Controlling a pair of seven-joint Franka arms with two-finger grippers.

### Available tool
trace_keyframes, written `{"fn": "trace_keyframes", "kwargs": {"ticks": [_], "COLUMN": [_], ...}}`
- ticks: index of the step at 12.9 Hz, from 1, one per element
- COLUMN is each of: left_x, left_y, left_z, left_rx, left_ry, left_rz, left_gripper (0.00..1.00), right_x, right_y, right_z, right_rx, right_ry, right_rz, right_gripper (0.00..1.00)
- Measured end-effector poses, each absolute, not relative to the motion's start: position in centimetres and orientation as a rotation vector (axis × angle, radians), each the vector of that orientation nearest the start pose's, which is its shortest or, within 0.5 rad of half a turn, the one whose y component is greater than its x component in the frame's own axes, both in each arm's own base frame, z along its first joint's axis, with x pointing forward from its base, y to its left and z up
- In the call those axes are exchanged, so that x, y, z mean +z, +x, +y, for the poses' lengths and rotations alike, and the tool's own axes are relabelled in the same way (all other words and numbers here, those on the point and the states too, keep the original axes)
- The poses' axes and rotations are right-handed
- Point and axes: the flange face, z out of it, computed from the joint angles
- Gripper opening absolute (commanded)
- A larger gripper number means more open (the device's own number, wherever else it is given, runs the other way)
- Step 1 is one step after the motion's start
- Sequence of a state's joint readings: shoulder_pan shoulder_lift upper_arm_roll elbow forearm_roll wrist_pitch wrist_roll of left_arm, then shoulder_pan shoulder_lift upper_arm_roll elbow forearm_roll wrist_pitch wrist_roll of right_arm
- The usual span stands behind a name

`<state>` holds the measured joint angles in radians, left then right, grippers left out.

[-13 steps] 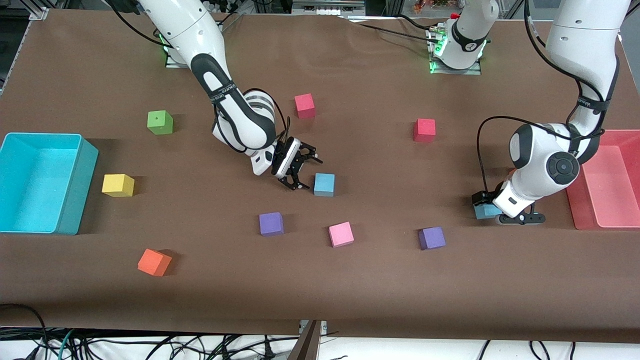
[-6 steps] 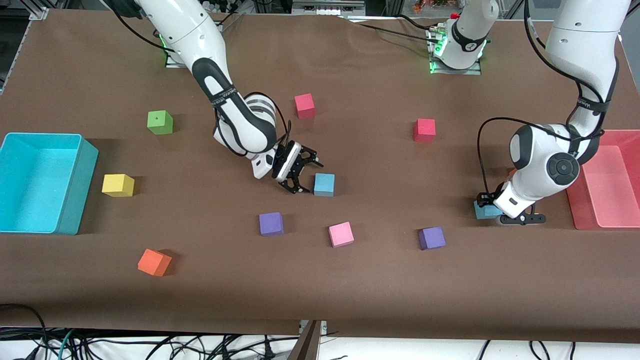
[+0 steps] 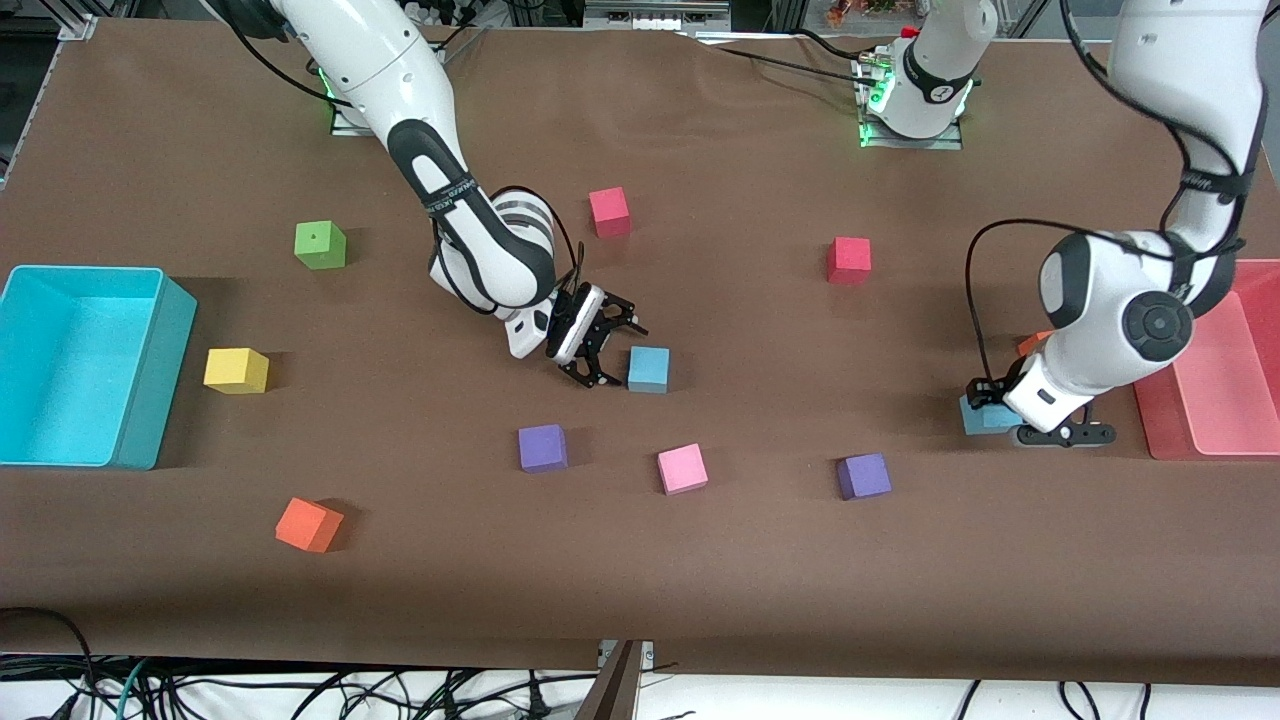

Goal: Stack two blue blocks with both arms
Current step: 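Lift the second cyan cube and carry it over the first cube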

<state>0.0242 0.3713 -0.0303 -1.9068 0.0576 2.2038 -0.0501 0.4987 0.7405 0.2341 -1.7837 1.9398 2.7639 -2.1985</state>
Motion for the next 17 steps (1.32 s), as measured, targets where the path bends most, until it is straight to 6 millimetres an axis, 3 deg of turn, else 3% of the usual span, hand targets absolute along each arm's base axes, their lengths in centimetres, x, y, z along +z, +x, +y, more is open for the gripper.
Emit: {"fn": "trace_keyframes", "kwargs": {"ticks": [1,3,4,6,10,13,15,17], "left_x": [32.7,37.9,39.4,40.5,39.9,37.5,35.1,32.7], "left_y": [61.2,59.8,59.0,57.6,54.9,53.7,54.0,54.6], "left_z": [-2.4,-9.0,-12.5,-18.9,-31.5,-40.3,-43.9,-46.1], "left_rx": [0.136,0.144,0.142,0.155,0.197,0.229,0.223,0.188], "left_ry": [-3.1,-3.092,-3.108,-3.2,-3.235,-3.248,-3.253,-3.251], "left_rz": [0.04,0.188,0.226,0.204,0.077,0.089,0.069,0.066], "left_gripper": [0.27,0.27,0.27,0.27,0.27,0.28,0.28,0.27], "right_x": [13.3,13.4,13.4,13.4,13.4,13.4,13.4,13.4], "right_y": [49.8,49.8,49.8,49.8,49.8,49.8,49.8,49.8], "right_z": [38.7,38.7,38.7,38.7,38.7,38.7,38.7,38.7], "right_rx": [-0.833,-0.834,-0.835,-0.835,-0.836,-0.836,-0.839,-0.84], "right_ry": [-2.087,-2.086,-2.085,-2.085,-2.084,-2.084,-2.082,-2.081], "right_rz": [-1.125,-1.127,-1.128,-1.129,-1.13,-1.131,-1.137,-1.14], "right_gripper": [1.0,1.0,1.0,1.0,1.0,1.0,1.0,1.0]}}
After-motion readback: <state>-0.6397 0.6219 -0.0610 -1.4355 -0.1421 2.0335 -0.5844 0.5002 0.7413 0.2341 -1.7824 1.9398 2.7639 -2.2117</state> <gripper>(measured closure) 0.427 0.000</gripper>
